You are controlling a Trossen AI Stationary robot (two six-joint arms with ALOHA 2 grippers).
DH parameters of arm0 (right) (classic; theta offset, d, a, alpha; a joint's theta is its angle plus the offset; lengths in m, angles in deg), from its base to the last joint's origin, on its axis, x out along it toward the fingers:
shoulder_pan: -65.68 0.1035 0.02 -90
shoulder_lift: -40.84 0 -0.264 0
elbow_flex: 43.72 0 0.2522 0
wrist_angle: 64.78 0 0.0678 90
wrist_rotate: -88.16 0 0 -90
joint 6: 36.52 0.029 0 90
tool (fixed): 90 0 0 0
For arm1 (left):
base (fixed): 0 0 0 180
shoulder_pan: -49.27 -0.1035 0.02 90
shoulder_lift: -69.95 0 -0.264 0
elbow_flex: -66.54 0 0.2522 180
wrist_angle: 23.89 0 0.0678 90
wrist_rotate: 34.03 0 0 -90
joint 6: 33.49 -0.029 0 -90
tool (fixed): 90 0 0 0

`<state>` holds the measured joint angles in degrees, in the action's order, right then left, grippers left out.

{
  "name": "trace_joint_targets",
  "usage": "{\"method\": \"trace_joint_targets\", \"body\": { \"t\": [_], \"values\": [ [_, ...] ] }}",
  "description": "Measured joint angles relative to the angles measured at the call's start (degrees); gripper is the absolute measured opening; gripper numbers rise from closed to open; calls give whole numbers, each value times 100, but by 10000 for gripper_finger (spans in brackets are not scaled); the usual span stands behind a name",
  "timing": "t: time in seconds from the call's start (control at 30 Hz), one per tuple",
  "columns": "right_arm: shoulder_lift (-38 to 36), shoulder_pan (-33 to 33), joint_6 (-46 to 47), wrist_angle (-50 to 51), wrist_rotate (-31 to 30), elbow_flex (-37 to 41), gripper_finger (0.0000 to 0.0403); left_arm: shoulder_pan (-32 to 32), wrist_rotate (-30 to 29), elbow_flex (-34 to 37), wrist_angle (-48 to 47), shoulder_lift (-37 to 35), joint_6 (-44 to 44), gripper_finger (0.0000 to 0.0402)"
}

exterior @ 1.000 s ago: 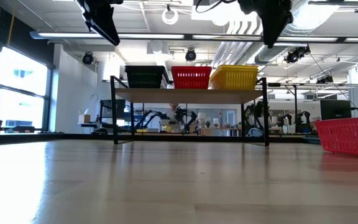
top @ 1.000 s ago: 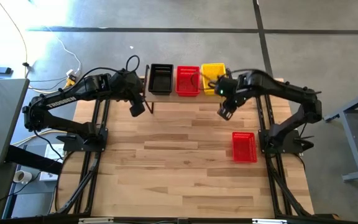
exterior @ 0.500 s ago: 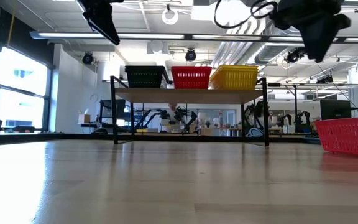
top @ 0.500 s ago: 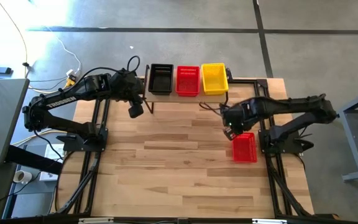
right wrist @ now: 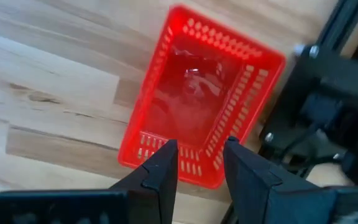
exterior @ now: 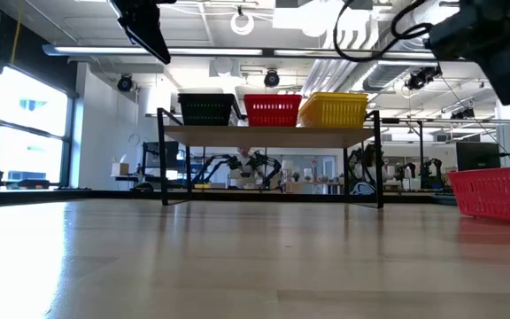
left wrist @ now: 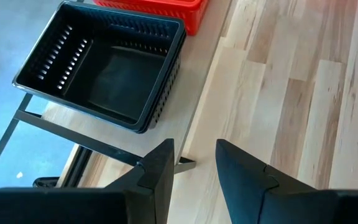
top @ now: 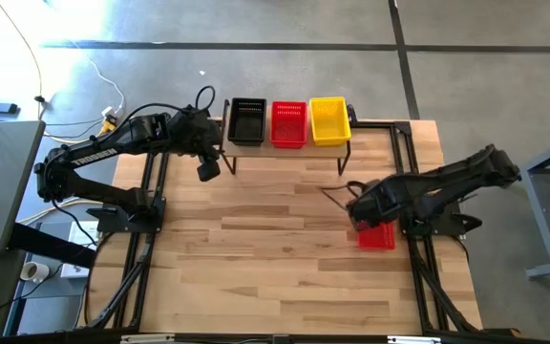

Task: Stack baskets on shelf by color
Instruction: Stack the red basket on top of the red basket on the shelf

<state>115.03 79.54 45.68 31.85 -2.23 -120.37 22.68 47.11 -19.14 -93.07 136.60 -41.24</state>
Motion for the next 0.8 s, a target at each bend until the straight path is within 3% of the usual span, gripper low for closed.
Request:
{"method": "trace_joint_targets", "body": {
  "t": [0.43, 0.8],
  "values": [
    [0, 1226, 2546, -246, 24, 848, 115, 0, 122, 0, 0, 0, 10, 110],
    [0, 1832, 3802, -663, 241, 1483, 114, 0, 131, 0, 0, 0, 22, 110]
  ]
}}
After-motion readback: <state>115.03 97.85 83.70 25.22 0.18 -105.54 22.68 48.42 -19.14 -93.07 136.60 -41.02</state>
